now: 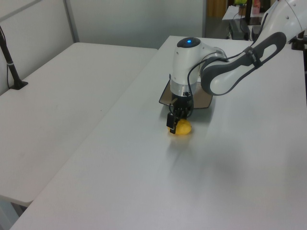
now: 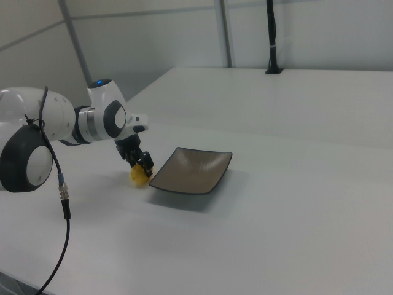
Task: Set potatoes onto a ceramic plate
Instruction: 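Lower the gripper and close it around the yellow potato, then lift the potato and carry it over the brown plate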
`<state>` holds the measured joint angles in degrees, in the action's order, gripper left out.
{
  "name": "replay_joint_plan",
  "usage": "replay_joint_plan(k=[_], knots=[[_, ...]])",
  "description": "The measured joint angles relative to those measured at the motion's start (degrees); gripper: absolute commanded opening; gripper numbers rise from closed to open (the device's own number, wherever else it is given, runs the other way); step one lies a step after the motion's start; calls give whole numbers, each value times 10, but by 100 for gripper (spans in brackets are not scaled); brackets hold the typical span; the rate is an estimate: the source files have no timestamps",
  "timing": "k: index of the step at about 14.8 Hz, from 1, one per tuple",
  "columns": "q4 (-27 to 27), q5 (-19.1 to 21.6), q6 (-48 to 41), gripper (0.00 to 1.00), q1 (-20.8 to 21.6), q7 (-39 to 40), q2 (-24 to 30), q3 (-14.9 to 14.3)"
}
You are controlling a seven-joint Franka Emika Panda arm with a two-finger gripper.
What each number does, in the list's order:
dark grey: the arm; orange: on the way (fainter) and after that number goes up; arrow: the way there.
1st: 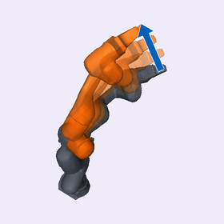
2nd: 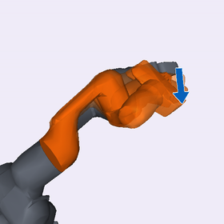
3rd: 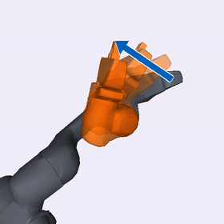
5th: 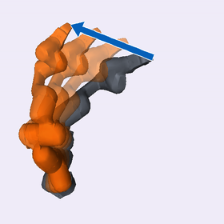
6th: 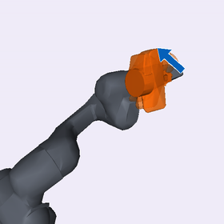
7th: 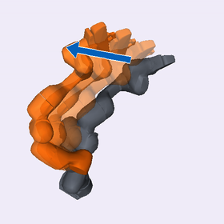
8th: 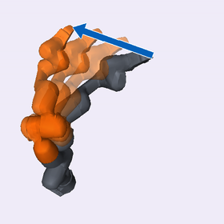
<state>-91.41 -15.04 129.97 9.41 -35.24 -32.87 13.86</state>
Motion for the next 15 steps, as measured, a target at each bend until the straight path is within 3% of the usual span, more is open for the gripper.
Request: replay_joint_plan(k=[9,13,15], knots=[[25,-6,0,36,-3,-1,12,3],[44,-6,0,36,-25,-2,29,2],[50,-6,0,42,-41,-2,33,2]])
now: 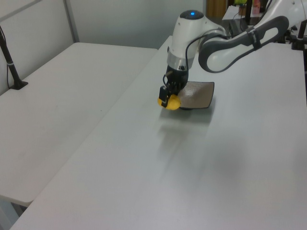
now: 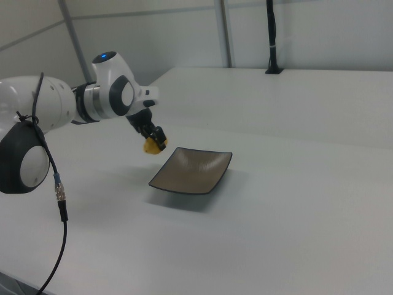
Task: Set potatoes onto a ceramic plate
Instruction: 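Lift the potato and carry it over the brown plate, then release the potato onto the plate and raise the gripper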
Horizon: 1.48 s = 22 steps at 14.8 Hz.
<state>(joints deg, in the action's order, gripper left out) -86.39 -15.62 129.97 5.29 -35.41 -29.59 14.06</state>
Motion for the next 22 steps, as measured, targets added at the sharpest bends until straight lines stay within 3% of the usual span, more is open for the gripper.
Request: replay_joint_plan(k=[2,4,5,14,18,20,22], knots=[[1,-1,0,46,-15,0,2,-1],[2,-4,0,88,-27,0,2,-8],[2,-6,0,100,-32,0,2,-12],[3,-8,0,100,-48,19,5,-16],[-2,-7,-117,100,-53,106,37,-15],[-43,-2,-178,100,-49,169,77,-15],[-103,2,-186,100,-47,196,125,-14]])
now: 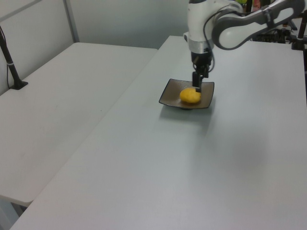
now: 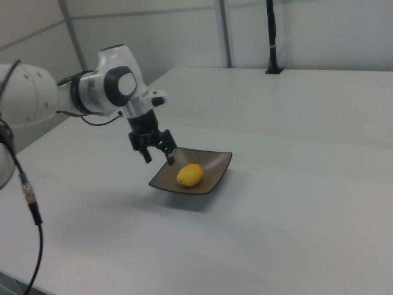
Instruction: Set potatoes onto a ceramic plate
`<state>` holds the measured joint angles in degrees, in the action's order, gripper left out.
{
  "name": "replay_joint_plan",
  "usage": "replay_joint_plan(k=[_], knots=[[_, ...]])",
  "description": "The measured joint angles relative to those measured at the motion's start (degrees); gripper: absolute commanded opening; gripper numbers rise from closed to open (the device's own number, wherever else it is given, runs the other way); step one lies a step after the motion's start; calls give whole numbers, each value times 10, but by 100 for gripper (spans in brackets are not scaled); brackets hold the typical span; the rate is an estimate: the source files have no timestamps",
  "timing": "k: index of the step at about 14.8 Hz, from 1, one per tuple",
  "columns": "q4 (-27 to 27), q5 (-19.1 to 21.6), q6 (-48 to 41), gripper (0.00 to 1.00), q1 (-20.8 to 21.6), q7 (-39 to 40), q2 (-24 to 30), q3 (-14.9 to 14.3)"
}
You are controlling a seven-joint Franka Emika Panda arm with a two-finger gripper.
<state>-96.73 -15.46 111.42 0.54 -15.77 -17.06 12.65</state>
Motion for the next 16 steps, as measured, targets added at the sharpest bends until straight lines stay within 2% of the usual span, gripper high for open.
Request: replay_joint_plan(k=[3,7,8,11,16], knots=[[-66,26,1,100,3,8,68,-12],[-107,88,10,100,28,32,137,-74],[-110,102,10,100,28,43,145,-80],[-124,124,10,100,28,71,161,-90],[-144,125,10,100,28,73,174,-91]])
